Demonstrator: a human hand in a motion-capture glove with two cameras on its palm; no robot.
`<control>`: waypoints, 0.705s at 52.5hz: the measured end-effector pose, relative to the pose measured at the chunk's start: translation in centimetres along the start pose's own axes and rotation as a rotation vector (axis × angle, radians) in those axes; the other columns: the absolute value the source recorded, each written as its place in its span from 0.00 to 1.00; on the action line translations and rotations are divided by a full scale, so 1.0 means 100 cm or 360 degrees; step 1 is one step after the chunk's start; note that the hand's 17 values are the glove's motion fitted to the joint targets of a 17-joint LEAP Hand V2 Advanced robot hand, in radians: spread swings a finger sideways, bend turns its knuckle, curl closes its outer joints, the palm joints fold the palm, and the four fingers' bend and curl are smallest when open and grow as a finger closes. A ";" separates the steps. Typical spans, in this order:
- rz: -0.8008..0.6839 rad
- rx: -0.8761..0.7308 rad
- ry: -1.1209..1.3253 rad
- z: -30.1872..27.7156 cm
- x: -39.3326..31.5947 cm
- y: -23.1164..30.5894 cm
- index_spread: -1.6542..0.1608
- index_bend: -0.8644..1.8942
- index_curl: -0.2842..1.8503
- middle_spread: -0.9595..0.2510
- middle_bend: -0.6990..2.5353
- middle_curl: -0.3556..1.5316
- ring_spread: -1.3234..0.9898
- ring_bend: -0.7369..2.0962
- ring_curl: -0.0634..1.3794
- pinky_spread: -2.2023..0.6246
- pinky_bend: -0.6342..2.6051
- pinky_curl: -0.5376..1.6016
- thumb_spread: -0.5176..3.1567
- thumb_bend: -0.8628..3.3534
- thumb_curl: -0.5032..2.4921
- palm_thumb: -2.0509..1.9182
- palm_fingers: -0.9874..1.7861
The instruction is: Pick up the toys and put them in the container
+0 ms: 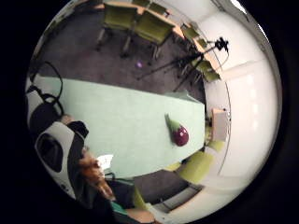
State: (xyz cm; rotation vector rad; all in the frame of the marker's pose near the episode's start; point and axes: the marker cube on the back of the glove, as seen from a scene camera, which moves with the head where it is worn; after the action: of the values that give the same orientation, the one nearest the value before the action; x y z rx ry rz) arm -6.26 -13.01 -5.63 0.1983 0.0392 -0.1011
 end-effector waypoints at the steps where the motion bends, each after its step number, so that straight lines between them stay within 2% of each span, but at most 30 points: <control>1: -0.0031 0.0024 0.0013 -0.007 -0.013 -0.001 0.73 0.54 0.47 0.50 0.50 0.50 0.38 0.64 0.35 0.62 0.43 0.43 0.34 0.25 0.41 0.66 0.79; 6: -0.0260 0.0099 0.0004 -0.037 -0.093 -0.003 0.74 0.55 0.49 0.50 0.50 0.51 0.38 0.65 0.36 0.62 0.44 0.43 0.33 0.25 0.42 0.66 0.79; 10: -0.0581 0.0083 -0.0201 -0.054 -0.188 0.006 0.74 0.55 0.50 0.50 0.51 0.51 0.39 0.65 0.37 0.62 0.44 0.43 0.32 0.25 0.44 0.66 0.78; 13: -0.0729 0.0077 -0.0157 -0.049 -0.249 0.010 0.74 0.55 0.50 0.50 0.51 0.52 0.39 0.65 0.37 0.62 0.44 0.43 0.32 0.25 0.45 0.66 0.78; 16: -0.0810 0.0056 -0.0137 -0.032 -0.265 0.003 0.74 0.55 0.51 0.50 0.51 0.52 0.38 0.65 0.37 0.62 0.45 0.43 0.31 0.25 0.45 0.66 0.77; 19: -0.0816 0.0017 -0.0246 -0.019 -0.248 -0.009 0.74 0.55 0.51 0.51 0.51 0.52 0.39 0.65 0.38 0.62 0.45 0.43 0.31 0.25 0.46 0.66 0.77; 25: -0.0773 -0.0062 -0.0313 0.000 -0.268 -0.008 0.74 0.54 0.53 0.50 0.50 0.53 0.39 0.65 0.38 0.62 0.45 0.43 0.31 0.25 0.48 0.65 0.77; 30: -0.0581 -0.0283 -0.0199 0.019 -0.271 -0.007 0.74 0.51 0.53 0.49 0.49 0.52 0.38 0.65 0.38 0.62 0.46 0.43 0.32 0.24 0.49 0.64 0.72; 31: -0.0547 -0.0342 -0.0204 0.021 -0.273 -0.007 0.73 0.46 0.52 0.48 0.47 0.51 0.38 0.65 0.38 0.63 0.48 0.44 0.33 0.23 0.48 0.62 0.66; 32: -0.0530 -0.0392 -0.0212 0.023 -0.274 -0.006 0.74 0.41 0.51 0.50 0.45 0.51 0.38 0.65 0.38 0.64 0.49 0.45 0.37 0.20 0.45 0.57 0.57; 35: -0.0609 -0.0431 -0.0209 0.026 -0.268 -0.002 0.76 0.32 0.49 0.57 0.40 0.49 0.42 0.61 0.40 0.68 0.57 0.50 0.38 0.17 0.41 0.50 0.34; 36: -0.0650 -0.0408 -0.0196 0.026 -0.264 -0.001 0.77 0.29 0.47 0.60 0.39 0.48 0.44 0.57 0.38 0.69 0.59 0.51 0.37 0.16 0.40 0.48 0.26; 37: -0.0683 -0.0378 -0.0179 0.025 -0.259 -0.001 0.77 0.29 0.44 0.62 0.37 0.47 0.45 0.54 0.35 0.70 0.58 0.50 0.37 0.16 0.39 0.47 0.22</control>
State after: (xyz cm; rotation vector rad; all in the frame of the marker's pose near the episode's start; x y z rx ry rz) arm -31.99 -11.15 -1.94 -0.0561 -0.0189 -0.5322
